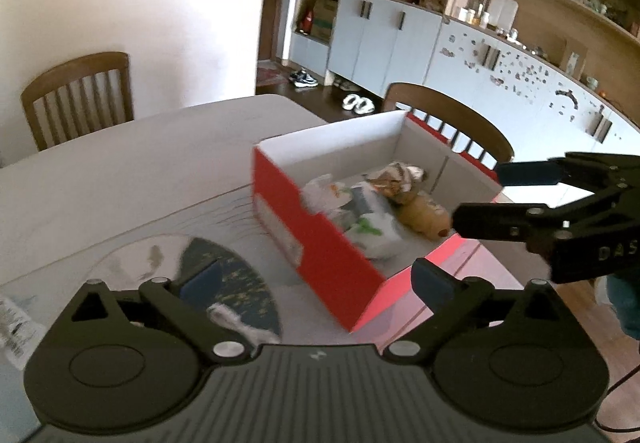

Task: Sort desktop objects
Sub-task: 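Withdraw both open grippers from the shoebox back over the table, then grip the dark striped packet with the left gripper while the right grips the white cable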

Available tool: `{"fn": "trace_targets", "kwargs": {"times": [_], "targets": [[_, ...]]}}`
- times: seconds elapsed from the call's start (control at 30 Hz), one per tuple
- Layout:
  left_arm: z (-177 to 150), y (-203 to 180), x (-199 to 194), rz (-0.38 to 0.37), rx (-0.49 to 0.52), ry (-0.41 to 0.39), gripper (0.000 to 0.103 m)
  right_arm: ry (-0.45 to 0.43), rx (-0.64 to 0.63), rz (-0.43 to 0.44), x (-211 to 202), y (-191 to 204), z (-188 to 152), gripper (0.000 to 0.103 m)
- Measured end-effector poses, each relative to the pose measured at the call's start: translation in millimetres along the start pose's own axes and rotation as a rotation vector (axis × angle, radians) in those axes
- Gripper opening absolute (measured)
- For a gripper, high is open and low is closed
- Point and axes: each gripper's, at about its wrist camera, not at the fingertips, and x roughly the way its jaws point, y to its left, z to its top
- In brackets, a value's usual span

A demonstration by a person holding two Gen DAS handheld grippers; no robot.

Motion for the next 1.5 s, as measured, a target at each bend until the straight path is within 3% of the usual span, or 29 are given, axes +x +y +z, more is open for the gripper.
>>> {"fn": "trace_targets", "kwargs": {"times": [0.5, 0.93, 1.13, 1.5], "targets": [[-24.9, 65.5, -16.8, 0.065, 0.009, 0.007, 0.101, 0.01, -0.007, 0.024, 12.8, 74.4, -25.2, 0.091], [-44.9, 103.7, 10.0, 0.094, 0.001, 0.027, 0.101, 0.037, -0.057, 0.037, 56.0, 118.4, -46.2, 0.09], [-49.0, 120.8, 29.0, 0.094, -0.016, 0.026, 0.101, 0.042, -0.158, 0.01, 80.6, 132.4, -58.4, 0.089], [-56.7, 135.8, 68.2, 0.073, -0.072, 0.079, 0.1, 0.103, -0.161, -0.004, 132.3, 131.4, -76.1, 0.066]]}}
